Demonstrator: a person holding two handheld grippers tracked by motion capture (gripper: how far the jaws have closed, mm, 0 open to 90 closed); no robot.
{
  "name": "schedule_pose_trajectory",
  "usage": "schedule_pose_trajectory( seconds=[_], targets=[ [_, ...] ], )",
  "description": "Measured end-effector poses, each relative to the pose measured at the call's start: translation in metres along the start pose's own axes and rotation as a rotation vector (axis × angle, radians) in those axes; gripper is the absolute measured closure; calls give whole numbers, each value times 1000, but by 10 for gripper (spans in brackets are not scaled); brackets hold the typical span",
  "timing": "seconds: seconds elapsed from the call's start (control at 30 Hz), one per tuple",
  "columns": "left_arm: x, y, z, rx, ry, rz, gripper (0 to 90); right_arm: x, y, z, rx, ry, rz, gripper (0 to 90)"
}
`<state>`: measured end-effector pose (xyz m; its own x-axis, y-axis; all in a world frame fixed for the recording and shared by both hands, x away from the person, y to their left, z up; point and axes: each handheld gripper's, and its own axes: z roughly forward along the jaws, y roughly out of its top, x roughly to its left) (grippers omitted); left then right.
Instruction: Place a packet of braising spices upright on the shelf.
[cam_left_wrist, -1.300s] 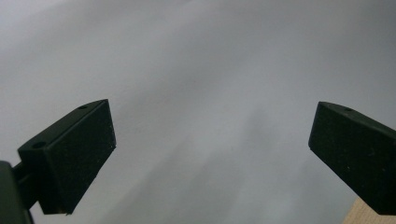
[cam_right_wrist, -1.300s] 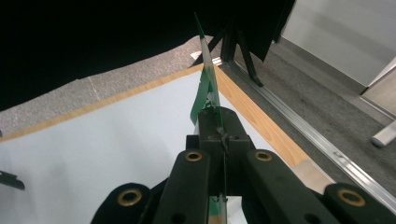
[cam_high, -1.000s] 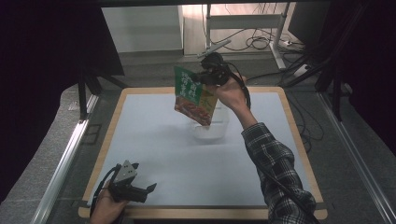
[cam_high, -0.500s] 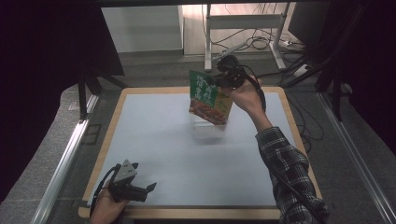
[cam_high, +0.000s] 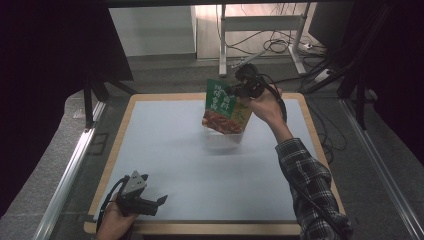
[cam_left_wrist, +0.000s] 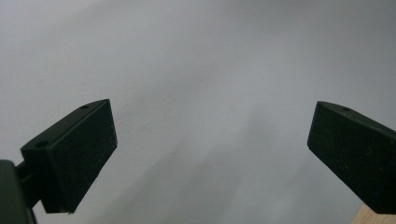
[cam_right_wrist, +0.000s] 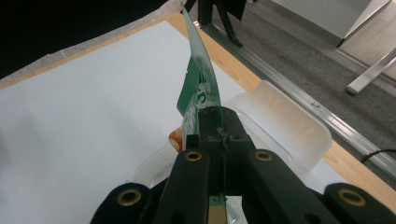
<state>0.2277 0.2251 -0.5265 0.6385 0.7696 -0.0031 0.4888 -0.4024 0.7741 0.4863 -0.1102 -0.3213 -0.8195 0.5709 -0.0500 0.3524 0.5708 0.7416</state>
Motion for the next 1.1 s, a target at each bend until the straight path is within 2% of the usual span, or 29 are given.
schedule_pose_trajectory(
  seconds=[0.17,0.23,0.27,0.4,0.47,0.57,0.67,0.77,0.87,0.9,1.0,1.1],
  targets=[
    [0,0,0,0,1,0,15,2,-4,12,31,-1,-15,888],
    [0,0,0,0,2,-2,15,2,-6,16,25,-3,-10,888],
    [0,0,0,0,3,-4,15,0,-6,19,21,1,8,888],
    [0,0,0,2,6,-3,16,0,-7,23,27,-13,14,887],
    [-1,0,1,5,9,2,17,2,-9,26,30,-29,-8,882],
    [-1,1,1,8,11,6,17,3,-12,29,34,-40,-11,866],
    [0,0,1,6,9,-1,18,1,-13,28,25,-30,7,825],
    [0,0,1,4,9,-9,19,0,-13,26,4,-9,-7,749],
    [0,0,1,5,10,-9,20,1,-14,25,1,-9,-7,702],
    [0,1,1,9,14,-5,20,1,-14,25,-12,-11,-10,643],
    [-1,1,1,10,14,-1,21,0,-14,23,-33,-22,5,557],
    [-1,1,1,12,13,0,21,0,-14,21,-56,-28,2,505]
  ],
)
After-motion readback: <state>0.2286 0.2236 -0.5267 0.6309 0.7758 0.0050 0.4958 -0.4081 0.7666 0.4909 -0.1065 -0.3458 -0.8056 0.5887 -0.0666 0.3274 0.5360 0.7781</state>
